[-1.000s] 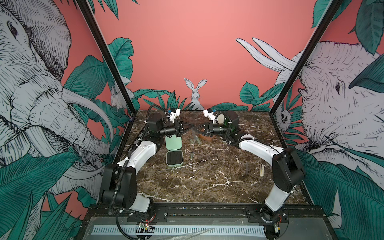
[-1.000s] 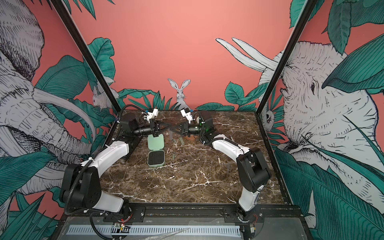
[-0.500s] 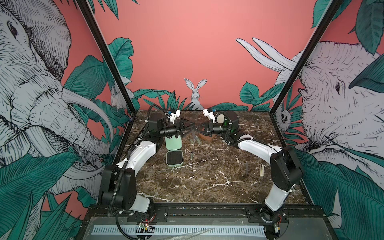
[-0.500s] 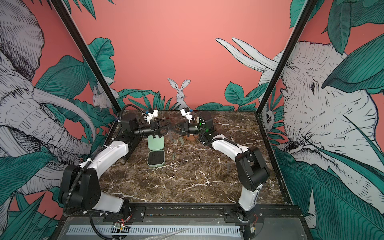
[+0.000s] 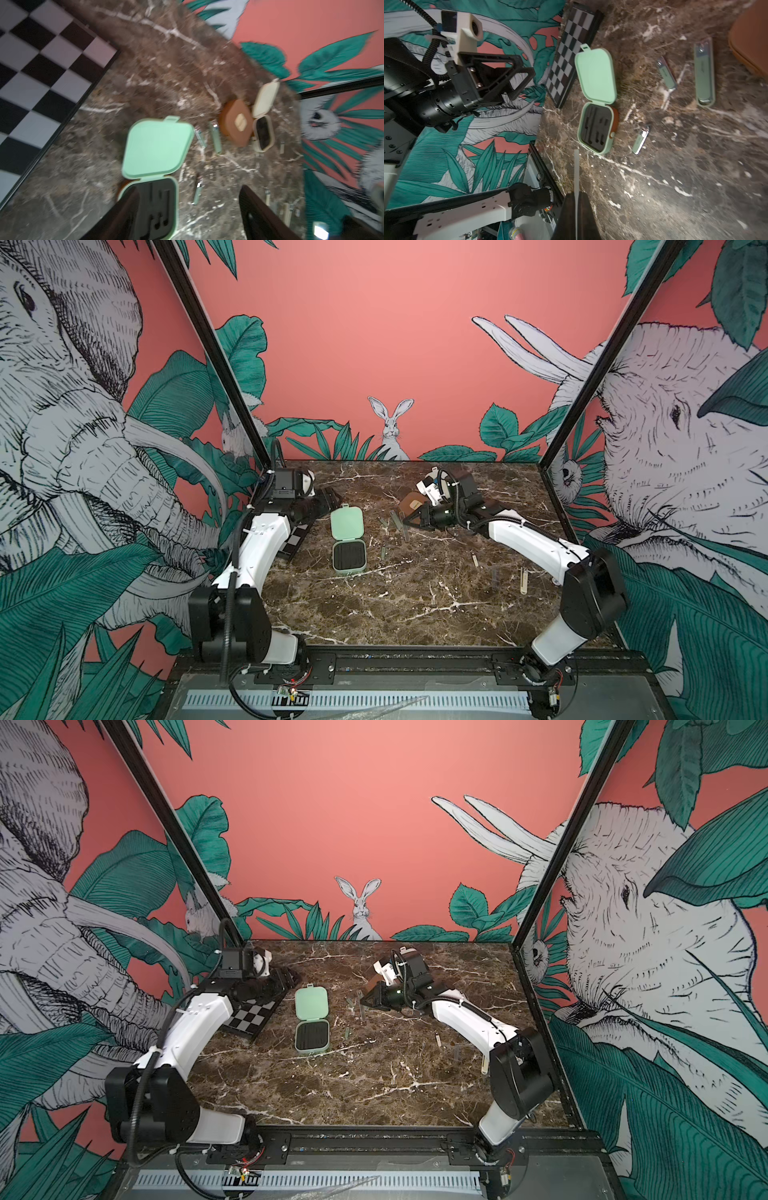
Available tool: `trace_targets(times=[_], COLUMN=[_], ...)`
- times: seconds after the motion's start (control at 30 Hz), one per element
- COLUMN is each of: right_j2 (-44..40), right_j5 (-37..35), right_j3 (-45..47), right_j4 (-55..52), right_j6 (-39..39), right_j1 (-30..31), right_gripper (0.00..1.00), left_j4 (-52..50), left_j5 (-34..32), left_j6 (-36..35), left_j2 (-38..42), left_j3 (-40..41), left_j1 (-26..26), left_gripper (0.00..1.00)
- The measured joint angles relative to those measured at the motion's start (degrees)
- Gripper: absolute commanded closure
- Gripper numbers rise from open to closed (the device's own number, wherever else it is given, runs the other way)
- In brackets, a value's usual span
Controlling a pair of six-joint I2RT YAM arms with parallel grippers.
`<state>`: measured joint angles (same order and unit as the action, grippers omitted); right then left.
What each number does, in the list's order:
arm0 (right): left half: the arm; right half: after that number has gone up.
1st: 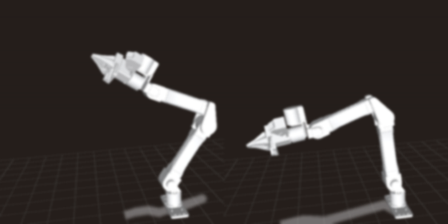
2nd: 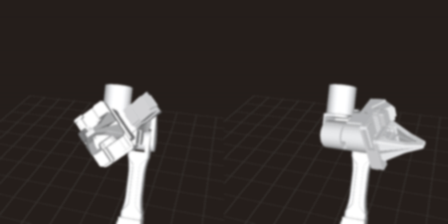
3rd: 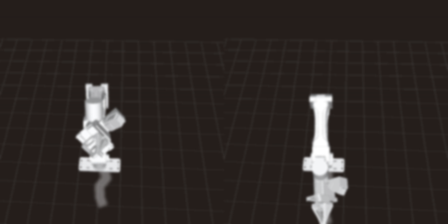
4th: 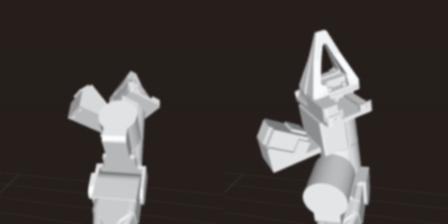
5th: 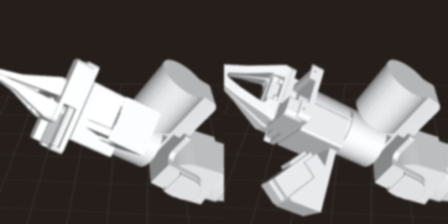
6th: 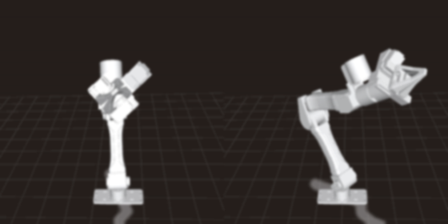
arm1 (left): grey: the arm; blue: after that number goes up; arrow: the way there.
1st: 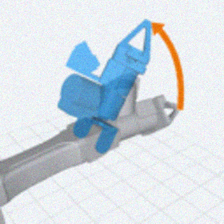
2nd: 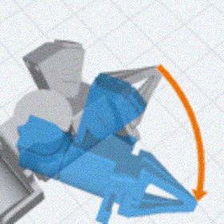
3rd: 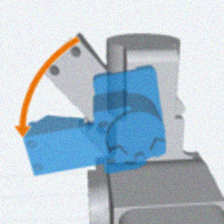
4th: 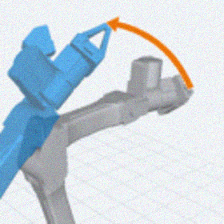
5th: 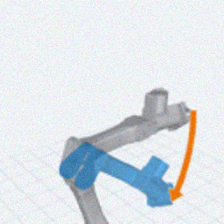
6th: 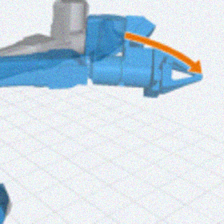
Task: Organize nail clipper sets
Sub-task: Adjust the storage box at the center of the board.
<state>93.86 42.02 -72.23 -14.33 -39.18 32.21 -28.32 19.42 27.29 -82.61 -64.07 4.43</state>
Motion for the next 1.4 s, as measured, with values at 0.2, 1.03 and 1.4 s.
trace_targets(times=[0.2, 1.03, 1.4], right_j2=[0.0, 8.5, 25.3], right_j5=[-2.6, -11.9, -27.1], right_j3=[0.9, -11.5, -29.6], right_j4=[-3.3, -11.3, -20.7], right_j6=[1.9, 8.7, 25.4], right_j1=[0.6, 5.0, 14.3], right_gripper=[1.00, 1.00, 1.00], left_j4=[-0.7, 26.9, 12.0], left_j5=[-6.3, 3.5, -0.6], left_j6=[-0.7, 18.2, 10.8], left_j2=[-1.6, 1.0, 14.8], left_j3=[11.1, 30.0, 28.3], left_j1=[3.7, 13.3, -1.3], left_gripper=[0.21, 0.19, 0.21])
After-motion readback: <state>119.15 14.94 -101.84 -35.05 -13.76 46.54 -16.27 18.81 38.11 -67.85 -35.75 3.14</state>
